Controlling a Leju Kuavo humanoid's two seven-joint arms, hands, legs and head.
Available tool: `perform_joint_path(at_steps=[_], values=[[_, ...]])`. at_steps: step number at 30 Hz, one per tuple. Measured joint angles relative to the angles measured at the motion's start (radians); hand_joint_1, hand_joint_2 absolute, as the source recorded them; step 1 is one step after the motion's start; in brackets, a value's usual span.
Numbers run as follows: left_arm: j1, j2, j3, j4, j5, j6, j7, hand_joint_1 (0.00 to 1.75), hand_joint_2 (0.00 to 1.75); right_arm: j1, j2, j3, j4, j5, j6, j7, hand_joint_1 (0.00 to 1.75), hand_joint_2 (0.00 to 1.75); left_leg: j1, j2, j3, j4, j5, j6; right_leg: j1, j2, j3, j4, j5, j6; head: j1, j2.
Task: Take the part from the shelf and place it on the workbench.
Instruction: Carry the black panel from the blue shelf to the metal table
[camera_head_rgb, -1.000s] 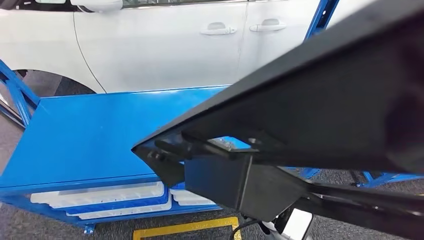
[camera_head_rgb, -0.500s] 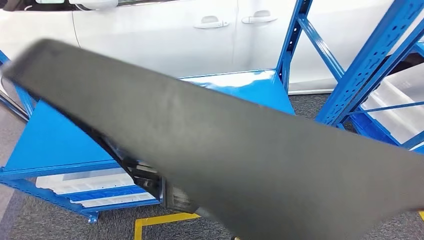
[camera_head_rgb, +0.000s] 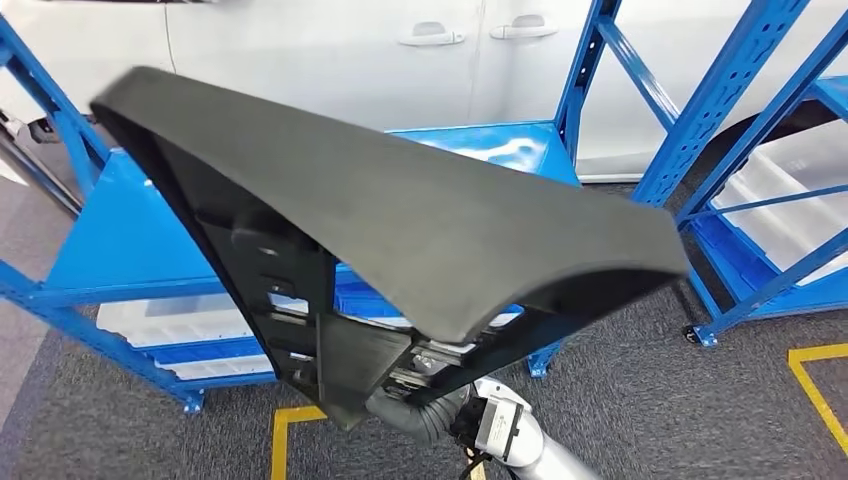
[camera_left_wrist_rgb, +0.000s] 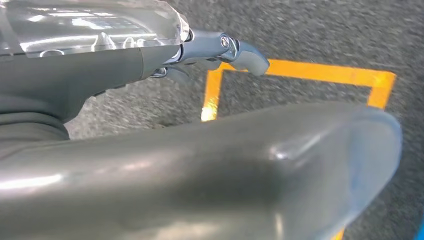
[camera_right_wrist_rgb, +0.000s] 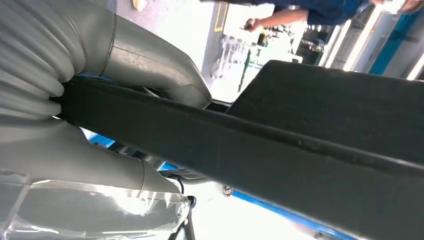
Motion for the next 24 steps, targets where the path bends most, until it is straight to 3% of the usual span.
perform_joint_path(at_steps=[2,3,4,5,7,9,11,13,14,16,18,19,20,21,22,23,24], values=[[0.0,0.0,0.002,0.0,0.003,0.002,0.009,0.0,0.0,0.002,0.0,0.0,0.001,-0.001,0.0,-0.001,1.75,1.75,-0.001,0.003,-0.03,0.002,0.025,0.006,-0.005,0.001,-0.032,0.131,-0.109,0.008,0.0,0.0],[0.0,0.0,0.003,0.0,0.004,0.002,0.015,0.0,0.0,0.004,-0.001,0.0,0.001,-0.002,0.0,-0.001,1.75,1.75,-0.002,0.003,-0.046,0.004,0.037,0.005,-0.006,0.001,-0.043,0.195,-0.139,0.011,0.0,0.0],[0.0,0.0,0.004,0.0,0.003,0.003,0.023,0.0,0.0,0.005,-0.001,0.0,0.002,-0.002,0.0,-0.002,1.75,1.75,-0.002,0.003,-0.064,0.007,0.048,0.004,-0.008,0.001,-0.042,0.238,-0.144,0.014,0.0,0.0],[0.001,0.001,0.004,0.0,0.002,0.003,0.034,0.0,0.0,0.007,-0.002,-0.001,0.004,-0.004,0.0,-0.002,1.75,1.75,-0.002,0.003,-0.082,0.012,0.059,0.002,-0.009,0.001,-0.026,0.248,-0.127,0.014,0.0,0.0],[0.001,0.001,0.007,0.0,0.001,0.003,0.06,0.0,0.0,0.007,-0.003,-0.002,0.007,-0.006,0.001,-0.002,1.75,1.75,-0.002,0.003,-0.115,0.025,0.076,-0.003,-0.01,0.001,0.061,0.158,-0.077,0.011,0.0,0.0],[0.001,0.003,0.012,0.0,0.0,0.004,0.084,0.0,0.0,0.003,-0.003,-0.004,0.008,-0.008,0.003,-0.003,1.75,1.75,-0.004,0.002,-0.139,0.037,0.09,-0.011,-0.006,0.001,0.167,0.01,-0.081,0.0,0.0,0.0],[0.002,0.007,0.016,0.0,-0.001,0.008,0.11,0.0,0.0,0.001,-0.003,-0.006,0.009,-0.012,0.008,-0.005,1.75,1.75,-0.005,0.001,-0.149,0.04,0.105,-0.023,0.0,0.002,0.204,-0.06,-0.1,-0.012,0.0,0.0],[0.006,0.014,0.02,0.0,-0.001,0.014,0.135,0.0,0.0,0.002,-0.003,-0.007,0.01,-0.017,0.012,-0.007,1.75,1.75,-0.002,0.001,-0.154,0.037,0.119,-0.035,0.0,0.001,0.193,-0.066,-0.085,-0.026,0.0,0.0],[0.009,0.017,0.023,0.0,-0.001,0.016,0.146,0.0,0.0,0.003,-0.004,-0.007,0.011,-0.018,0.014,-0.008,1.75,1.75,0.0,0.001,-0.16,0.045,0.107,-0.04,-0.001,0.0,0.184,-0.068,-0.073,-0.034,0.0,0.0],[0.015,0.024,0.026,0.0,0.001,0.021,0.159,0.0,0.0,0.007,-0.004,-0.008,0.012,-0.019,0.015,-0.01,1.75,1.75,0.002,-0.001,-0.184,0.111,0.027,-0.048,-0.004,-0.002,0.159,-0.071,-0.048,-0.047,0.0,0.0],[0.017,0.028,0.029,0.0,0.003,0.023,0.169,0.0,0.0,0.013,-0.004,-0.008,0.015,-0.019,0.016,-0.014,1.75,1.75,0.002,-0.001,-0.211,0.236,-0.071,-0.054,-0.001,-0.003,0.127,-0.07,-0.022,-0.052,0.0,0.0],[0.018,0.03,0.03,0.0,0.004,0.024,0.172,0.0,0.0,0.016,-0.004,-0.008,0.017,-0.02,0.016,-0.017,1.75,1.75,0.002,-0.001,-0.216,0.29,-0.092,-0.056,0.0,-0.004,0.11,-0.07,-0.01,-0.052,0.0,0.0],[0.018,0.031,0.032,0.0,0.004,0.024,0.175,0.0,0.0,0.019,-0.004,-0.008,0.019,-0.02,0.017,-0.02,1.75,1.75,0.002,-0.001,-0.209,0.319,-0.089,-0.057,0.001,-0.004,0.093,-0.068,0.002,-0.051,0.0,0.0],[0.019,0.031,0.033,0.0,0.003,0.024,0.177,0.0,0.0,0.022,-0.004,-0.008,0.021,-0.021,0.018,-0.024,1.75,1.75,0.002,-0.001,-0.187,0.316,-0.067,-0.057,0.002,-0.004,0.076,-0.066,0.013,-0.049,0.0,0.0],[0.019,0.032,0.035,0.0,0.002,0.024,0.178,0.0,0.0,0.024,-0.004,-0.009,0.023,-0.024,0.021,-0.031,1.75,1.75,0.002,-0.001,-0.146,0.276,-0.037,-0.056,0.002,-0.004,0.06,-0.063,0.024,-0.047,0.0,0.0],[0.019,0.032,0.037,0.0,0.001,0.024,0.178,0.0,0.0,0.027,-0.004,-0.01,0.024,-0.027,0.025,-0.041,1.75,1.75,0.002,-0.001,-0.094,0.21,-0.021,-0.053,0.002,-0.003,0.046,-0.059,0.033,-0.044,0.0,0.0],[0.017,0.033,0.038,0.0,0.0,0.024,0.178,0.0,0.0,0.029,-0.004,-0.012,0.024,-0.03,0.03,-0.05,1.75,1.75,0.0,-0.002,-0.039,0.129,-0.022,-0.048,0.003,-0.003,0.035,-0.056,0.041,-0.039,0.0,0.0]])
